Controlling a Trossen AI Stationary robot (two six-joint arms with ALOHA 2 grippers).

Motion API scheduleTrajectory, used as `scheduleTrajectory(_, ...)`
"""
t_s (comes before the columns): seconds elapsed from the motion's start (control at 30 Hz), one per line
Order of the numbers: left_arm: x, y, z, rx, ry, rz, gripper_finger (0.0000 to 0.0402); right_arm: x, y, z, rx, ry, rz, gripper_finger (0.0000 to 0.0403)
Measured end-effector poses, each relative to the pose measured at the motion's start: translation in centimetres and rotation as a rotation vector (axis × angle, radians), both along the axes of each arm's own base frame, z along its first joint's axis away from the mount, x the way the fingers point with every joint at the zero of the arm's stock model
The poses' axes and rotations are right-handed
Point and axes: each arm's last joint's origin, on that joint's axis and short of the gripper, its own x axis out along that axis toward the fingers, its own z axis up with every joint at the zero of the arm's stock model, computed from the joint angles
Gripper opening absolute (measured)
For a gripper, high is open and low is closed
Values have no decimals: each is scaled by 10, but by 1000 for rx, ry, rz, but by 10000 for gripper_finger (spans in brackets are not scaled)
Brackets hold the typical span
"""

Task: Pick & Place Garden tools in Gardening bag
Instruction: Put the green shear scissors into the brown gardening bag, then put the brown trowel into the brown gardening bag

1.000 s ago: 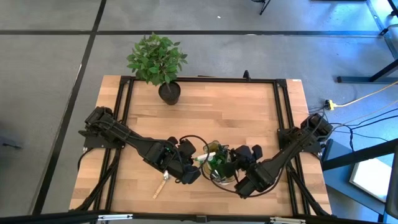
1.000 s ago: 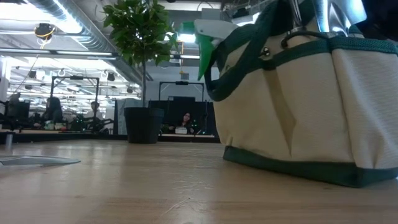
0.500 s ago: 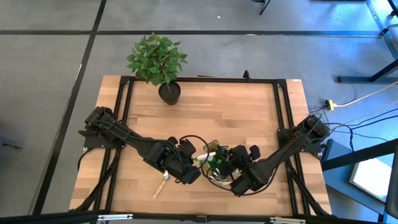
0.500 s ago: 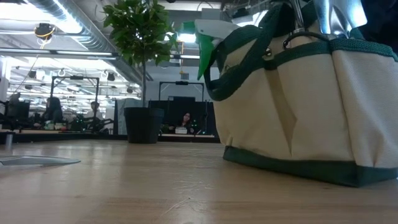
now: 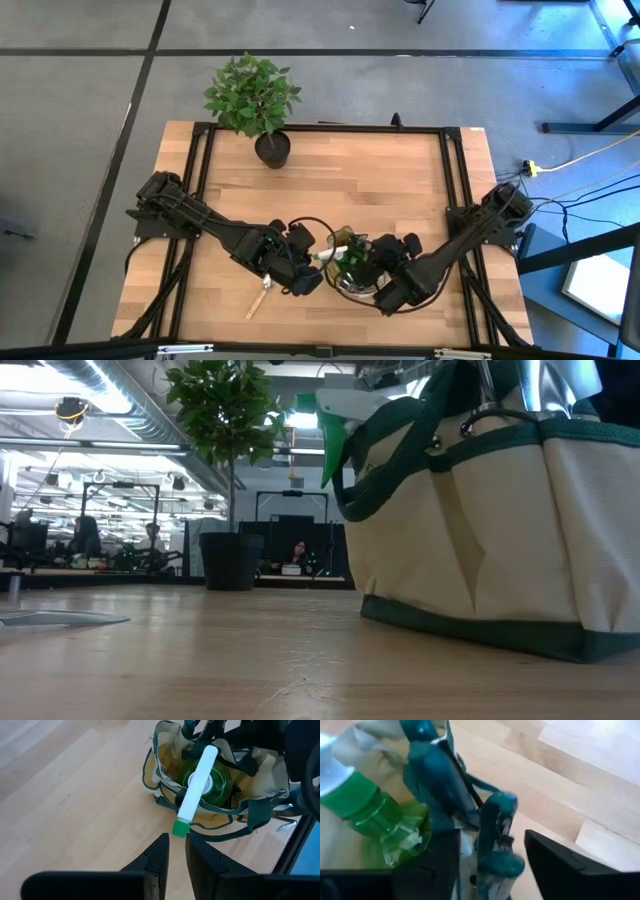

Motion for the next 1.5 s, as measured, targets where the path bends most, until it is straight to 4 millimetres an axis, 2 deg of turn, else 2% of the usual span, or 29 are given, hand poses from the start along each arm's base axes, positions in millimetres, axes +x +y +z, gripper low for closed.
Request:
scheduleTrajectory(0.13,0,0,0,11,-6,6,59,-3,-3,10,-1,-23,15,253)
scheduleTrajectory(0.3,0,1,0,16,-8,8,59,-8,-7,28,-18,-59,38,260)
scheduleTrajectory(0.77,-1,2,0,52,-13,25,59,-11,-13,118,-123,-179,162,245)
scheduleTrajectory(1.03,-22,7,9,58,103,-2,59,-9,-10,164,-120,-130,398,245)
scheduleTrajectory(1.13,-32,4,16,14,118,-44,59,-7,-6,174,-76,-113,516,245)
scheduleTrajectory(1.3,-45,-10,22,-67,160,-165,59,-1,3,180,28,-138,662,245)
scheduleTrajectory(1.43,-57,-28,21,-77,185,-260,59,5,4,183,134,-206,630,245)
scheduleTrajectory(1.5,-62,-35,14,-85,197,-263,59,8,0,182,197,-226,559,245)
